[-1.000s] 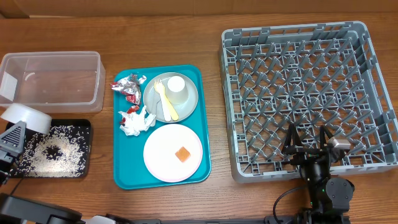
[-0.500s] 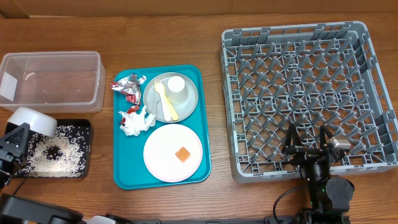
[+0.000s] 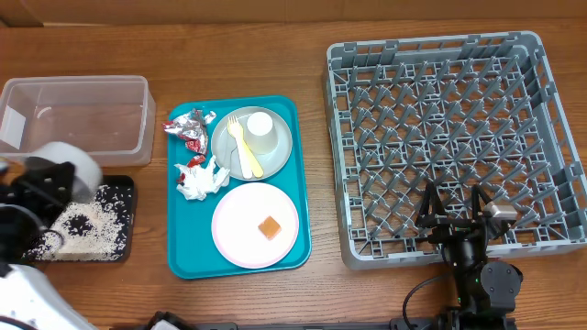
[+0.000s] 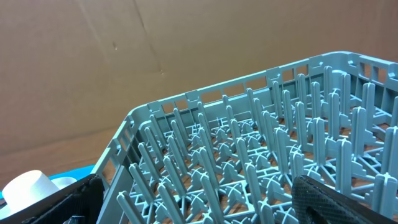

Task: Sort waste into correct bins and load items into the dishwasher rack
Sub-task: 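Carry the empty bowl back toward the teal tray with the left gripper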

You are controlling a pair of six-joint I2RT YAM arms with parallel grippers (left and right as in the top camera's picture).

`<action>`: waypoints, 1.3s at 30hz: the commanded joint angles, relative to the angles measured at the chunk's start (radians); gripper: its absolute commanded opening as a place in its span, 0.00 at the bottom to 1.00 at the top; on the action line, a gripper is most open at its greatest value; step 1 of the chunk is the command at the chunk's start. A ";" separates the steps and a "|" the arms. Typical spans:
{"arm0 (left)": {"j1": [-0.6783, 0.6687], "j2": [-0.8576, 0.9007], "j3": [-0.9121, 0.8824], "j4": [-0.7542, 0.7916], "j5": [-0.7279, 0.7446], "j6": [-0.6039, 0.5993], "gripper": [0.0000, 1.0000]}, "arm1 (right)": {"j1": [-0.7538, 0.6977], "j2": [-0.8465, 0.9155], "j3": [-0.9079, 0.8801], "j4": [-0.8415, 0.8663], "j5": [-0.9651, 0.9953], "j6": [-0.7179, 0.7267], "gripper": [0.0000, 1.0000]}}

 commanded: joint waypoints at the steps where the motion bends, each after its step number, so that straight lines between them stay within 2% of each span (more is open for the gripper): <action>1: -0.139 -0.087 0.019 -0.079 -0.225 -0.090 0.04 | -0.006 -0.001 -0.010 0.004 0.006 -0.007 1.00; 6: -0.367 -0.105 0.016 -0.252 -0.497 -0.127 0.04 | -0.006 -0.001 -0.010 0.004 0.006 -0.008 1.00; 12: -0.529 -0.082 -0.027 -0.324 -0.536 -0.141 0.04 | -0.006 -0.001 -0.010 0.004 0.006 -0.008 1.00; 22: -0.686 -0.012 -0.237 -0.236 -0.537 -0.190 0.04 | -0.006 -0.001 -0.010 0.004 0.006 -0.007 1.00; 28: -0.780 0.020 -0.259 -0.175 -0.547 -0.192 0.04 | -0.006 -0.001 -0.010 0.004 0.006 -0.008 1.00; 33: -0.897 0.043 -0.259 -0.177 -0.736 -0.299 0.04 | -0.006 -0.001 -0.010 0.004 0.006 -0.007 1.00; 39: -0.997 0.081 -0.259 -0.177 -0.873 -0.387 0.04 | -0.006 -0.001 -0.010 0.004 0.006 -0.008 1.00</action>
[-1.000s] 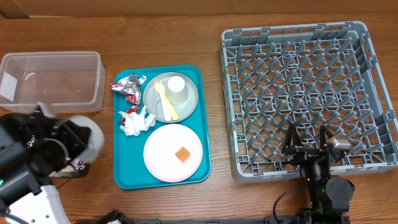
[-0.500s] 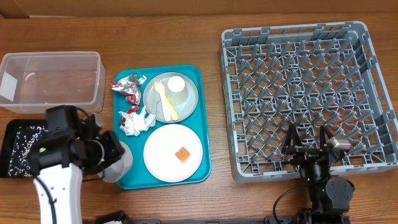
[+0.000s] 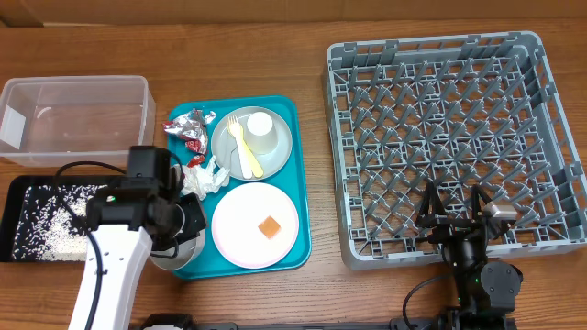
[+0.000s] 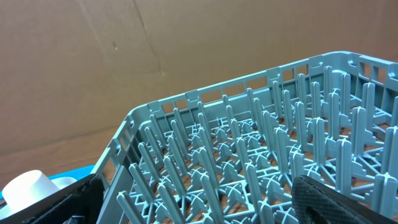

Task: Sort waste into correct bins and load items into the dishwasher rack
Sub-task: 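Carry the empty bowl back toward the teal tray with the left gripper, then lower the bowl onto the teal tray and open the left gripper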

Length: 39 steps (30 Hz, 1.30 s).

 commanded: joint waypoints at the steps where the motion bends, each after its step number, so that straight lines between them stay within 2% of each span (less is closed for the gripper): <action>1: -0.055 0.032 -0.003 0.003 -0.142 -0.092 0.04 | -0.006 -0.002 -0.010 0.004 0.006 -0.008 1.00; 10: -0.134 0.137 -0.003 0.031 -0.147 -0.101 0.04 | -0.006 -0.002 -0.010 0.004 0.006 -0.007 1.00; 18: -0.135 0.185 -0.003 0.054 -0.147 -0.106 0.04 | -0.006 -0.002 -0.010 0.004 0.005 -0.007 1.00; 22: -0.135 0.185 -0.003 0.058 -0.147 -0.105 0.21 | -0.006 -0.002 -0.010 0.004 0.006 -0.008 1.00; 25: -0.135 0.185 -0.003 0.058 -0.147 -0.105 0.40 | -0.006 -0.002 -0.010 0.004 0.006 -0.008 1.00; 26: -0.135 0.185 -0.003 0.058 -0.147 -0.105 0.43 | -0.006 -0.002 -0.010 0.004 0.006 -0.007 1.00; 32: -0.135 0.185 0.014 0.038 -0.143 -0.104 0.39 | -0.006 -0.002 -0.010 0.004 0.006 -0.007 1.00; 39: -0.135 0.184 0.143 -0.070 -0.144 -0.084 0.33 | -0.006 -0.002 -0.010 0.004 0.006 -0.008 1.00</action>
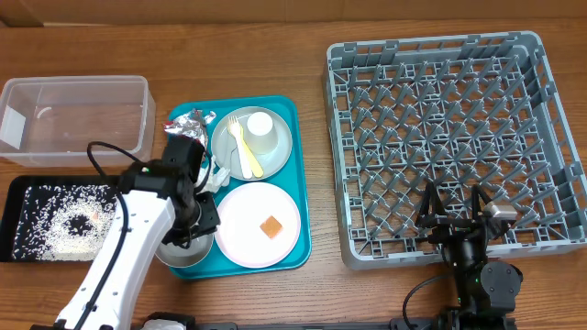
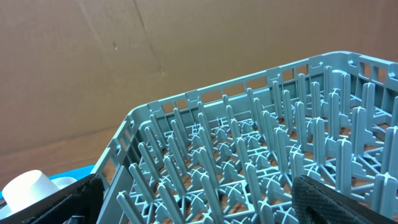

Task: Sort waste into correct bins and load items into the dishwasher rack
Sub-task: 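Lower the bowl onto the teal tray and open the left gripper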

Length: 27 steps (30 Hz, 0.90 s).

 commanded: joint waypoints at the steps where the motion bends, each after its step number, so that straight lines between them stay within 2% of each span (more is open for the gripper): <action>1: -0.005 0.003 0.116 -0.039 -0.010 0.013 0.33 | -0.006 -0.002 -0.010 0.004 0.006 -0.007 1.00; 5: -0.005 -0.011 0.231 -0.095 -0.009 0.012 0.39 | -0.006 -0.002 -0.010 0.004 0.006 -0.008 1.00; 7: -0.005 -0.021 0.278 -0.114 -0.010 0.013 0.48 | -0.006 -0.002 -0.010 0.004 0.006 -0.008 1.00; 8: -0.005 -0.028 0.305 -0.123 -0.007 0.014 0.59 | -0.006 -0.002 -0.010 0.004 0.006 -0.007 1.00; 10: -0.005 -0.037 0.323 -0.124 0.024 0.046 0.69 | -0.006 -0.002 -0.010 0.004 0.006 -0.008 1.00; 14: -0.005 -0.046 0.327 -0.129 0.148 0.149 0.70 | -0.006 -0.002 -0.010 0.004 0.006 -0.007 1.00; 18: -0.034 -0.046 0.327 -0.151 0.252 0.196 0.65 | -0.006 -0.002 -0.010 0.004 0.006 -0.007 1.00; 23: -0.144 -0.046 0.323 -0.149 0.235 0.184 0.65 | -0.006 -0.002 -0.010 0.004 0.006 -0.008 1.00; 27: -0.227 -0.045 0.314 -0.123 0.171 0.121 0.69 | -0.006 -0.002 -0.010 0.004 0.006 -0.008 1.00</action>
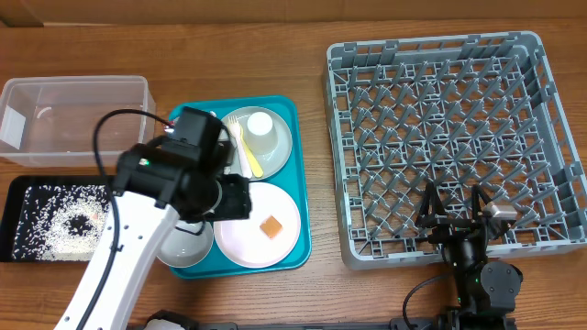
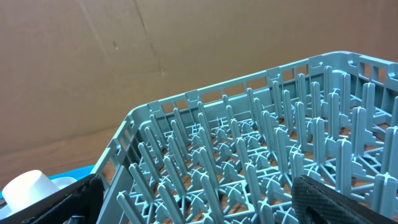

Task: Sort waste into correct bins and load items into the dishwasher rack
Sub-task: 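Lower the bowl onto the teal tray and open the left gripper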

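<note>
A grey bowl [image 1: 182, 246] sits upright and empty on the near left corner of the teal tray [image 1: 295, 183]. My left gripper [image 1: 225, 200] hangs above the tray between the bowl and a white plate [image 1: 266, 240] carrying a brown food cube [image 1: 269, 227]. Its fingers are hidden under the wrist. A grey plate [image 1: 275, 151] holds a white cup [image 1: 260, 126] and a yellow fork [image 1: 248, 158]. The arm mostly hides the crumpled wrappers. My right gripper [image 1: 456, 209] rests open at the near edge of the grey dishwasher rack [image 1: 440, 110], with nothing between its fingers [image 2: 348, 199].
A clear plastic bin [image 1: 73, 119] stands at the far left. In front of it lies a black tray [image 1: 18, 197] scattered with rice. The rack's pegs [image 2: 249, 143] fill the right wrist view, backed by a cardboard wall [image 2: 155, 43].
My left arm has moved up and to the right, away from the bowl. The bowl stays on the tray's near left corner. The right arm has not moved.
My left gripper first held the bowl tipped over the black tray, with rice heaped below it. Then it carried the bowl over the teal tray's near left corner, and the rice lay spread out. The bowl was then set down there, and now it sits alone.
</note>
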You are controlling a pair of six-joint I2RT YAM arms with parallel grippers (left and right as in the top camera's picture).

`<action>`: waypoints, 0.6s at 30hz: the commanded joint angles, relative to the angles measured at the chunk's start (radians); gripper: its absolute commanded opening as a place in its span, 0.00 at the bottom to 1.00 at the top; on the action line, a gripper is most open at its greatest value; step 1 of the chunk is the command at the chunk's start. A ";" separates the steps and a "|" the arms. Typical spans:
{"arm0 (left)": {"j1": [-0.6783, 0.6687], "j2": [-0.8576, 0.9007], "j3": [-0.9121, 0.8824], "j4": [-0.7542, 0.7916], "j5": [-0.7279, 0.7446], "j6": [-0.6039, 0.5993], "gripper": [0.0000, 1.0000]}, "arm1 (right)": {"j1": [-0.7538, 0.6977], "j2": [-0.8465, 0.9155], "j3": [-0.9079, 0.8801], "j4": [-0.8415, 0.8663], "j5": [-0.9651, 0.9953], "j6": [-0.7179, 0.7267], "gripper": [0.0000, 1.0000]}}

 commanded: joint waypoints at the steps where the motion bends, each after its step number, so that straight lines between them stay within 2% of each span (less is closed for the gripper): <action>1: -0.062 -0.012 0.005 0.017 -0.039 -0.044 0.74 | -0.006 -0.002 -0.010 0.004 0.006 -0.007 1.00; 4: -0.103 -0.008 0.005 0.035 -0.043 -0.049 0.81 | -0.006 -0.002 -0.010 0.004 0.006 -0.007 1.00; 5: -0.112 -0.006 0.005 0.041 -0.043 -0.049 0.86 | -0.006 -0.002 -0.010 0.004 0.006 -0.007 1.00; 6: -0.120 -0.003 0.005 0.048 -0.045 -0.049 0.97 | -0.006 -0.002 -0.010 0.004 0.006 -0.007 1.00; 7: -0.124 0.000 0.005 0.053 -0.051 -0.050 1.00 | -0.006 -0.002 -0.010 0.004 0.006 -0.007 1.00; 14: -0.126 0.023 0.005 0.087 -0.156 -0.086 1.00 | -0.006 -0.002 -0.010 0.004 0.006 -0.007 1.00; 18: -0.116 0.029 0.005 0.029 -0.322 -0.134 1.00 | -0.006 -0.002 -0.010 0.004 0.006 -0.007 1.00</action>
